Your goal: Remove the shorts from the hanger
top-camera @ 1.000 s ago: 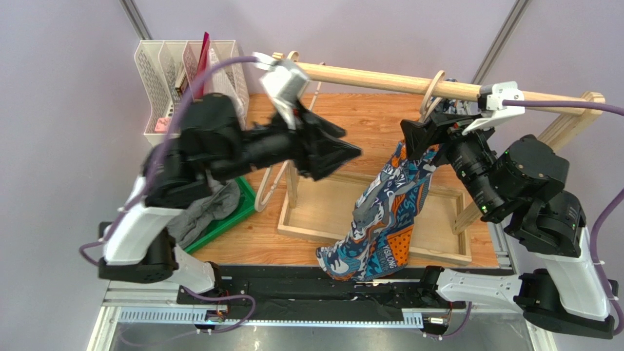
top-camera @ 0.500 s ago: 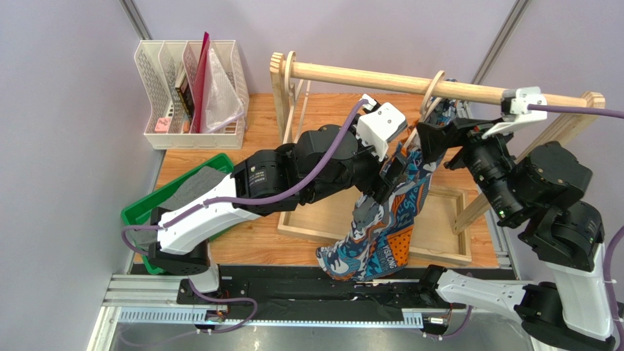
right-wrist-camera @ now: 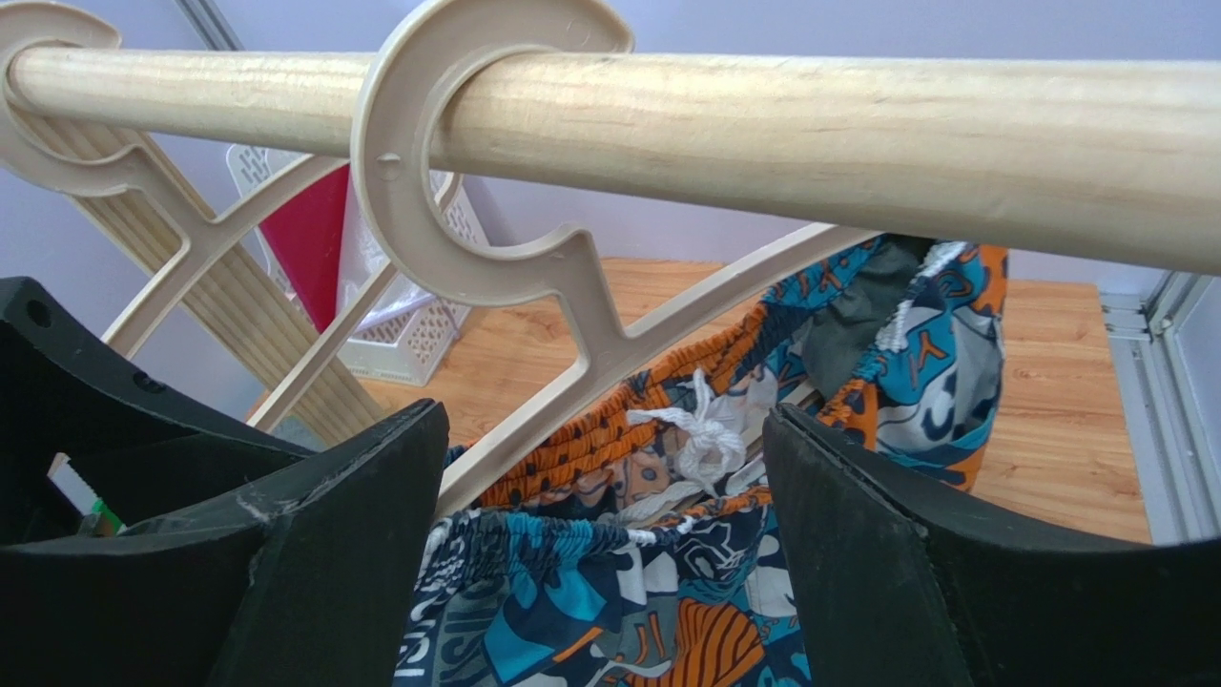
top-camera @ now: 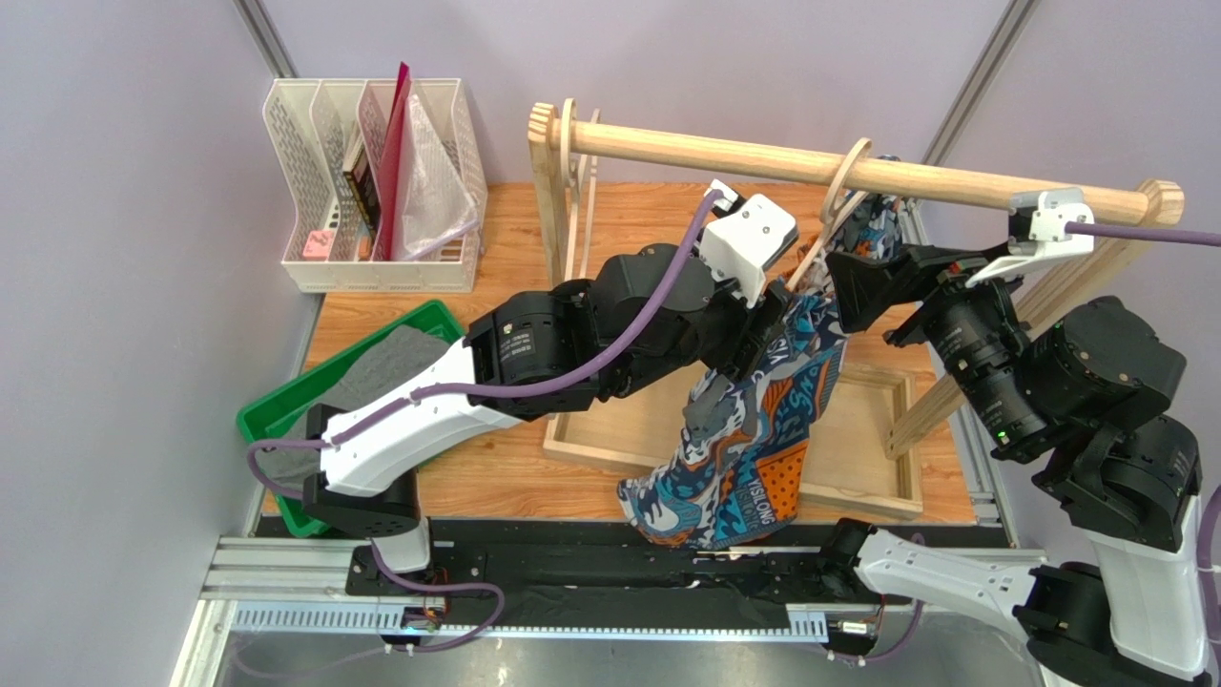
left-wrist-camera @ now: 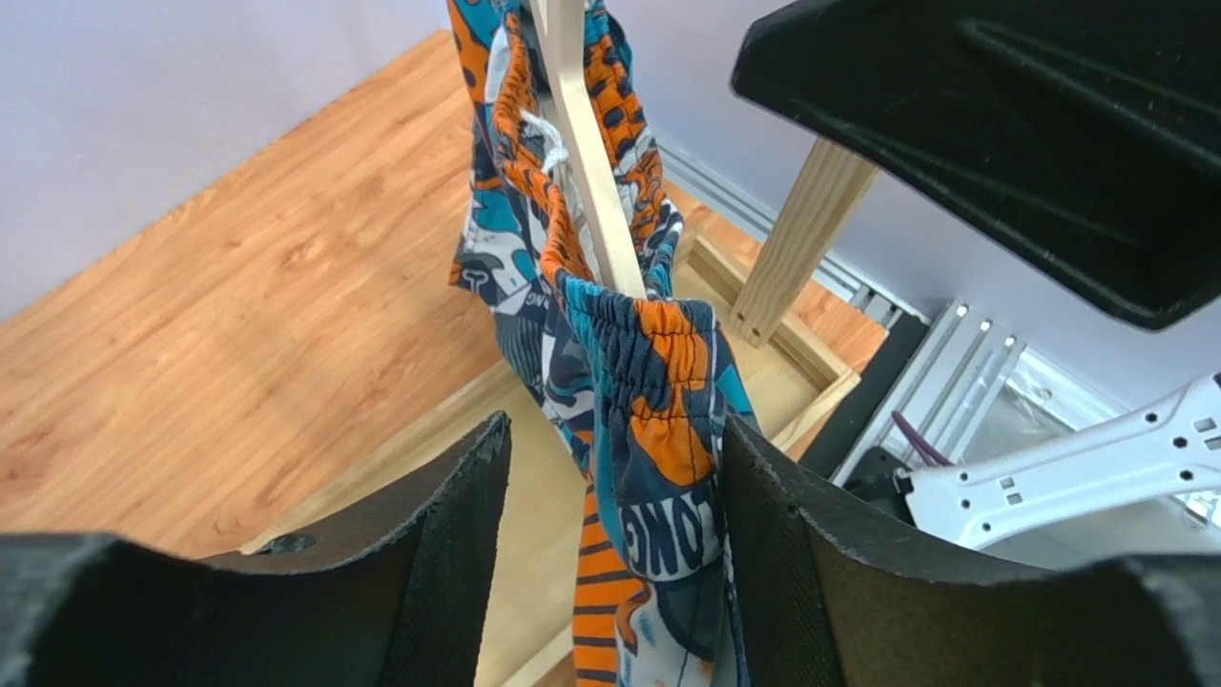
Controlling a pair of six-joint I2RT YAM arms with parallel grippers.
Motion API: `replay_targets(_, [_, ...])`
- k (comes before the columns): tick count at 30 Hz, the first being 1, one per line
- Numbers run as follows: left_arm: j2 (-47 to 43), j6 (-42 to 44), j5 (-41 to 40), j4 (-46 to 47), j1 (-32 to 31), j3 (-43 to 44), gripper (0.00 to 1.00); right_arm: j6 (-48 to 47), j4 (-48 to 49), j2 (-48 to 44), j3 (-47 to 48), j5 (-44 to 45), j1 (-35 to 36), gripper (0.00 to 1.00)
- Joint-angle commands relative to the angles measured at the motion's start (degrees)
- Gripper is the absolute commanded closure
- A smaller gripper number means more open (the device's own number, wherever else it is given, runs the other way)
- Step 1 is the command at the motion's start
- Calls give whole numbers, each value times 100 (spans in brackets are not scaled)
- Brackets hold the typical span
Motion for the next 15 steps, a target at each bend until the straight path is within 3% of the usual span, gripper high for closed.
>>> replay_targets(1, [124, -367, 274, -326, 150, 308, 42, 153, 156, -27, -25, -253, -15, 14])
replay_targets(4, [45, -448, 442, -274, 238, 177, 48, 250, 227, -98, -86, -340, -15, 14])
replay_targets(7, [-8, -457, 521, -212, 256, 158, 66, 294, 262, -150, -156, -429, -16, 14])
replay_targets(10, [-25, -474, 688, -194, 317, 167, 71, 312, 280, -177, -200, -472, -24, 14])
replay_targets(15, [-165, -317, 741, -221, 405, 185, 95, 276, 315, -186, -192, -587, -24, 14])
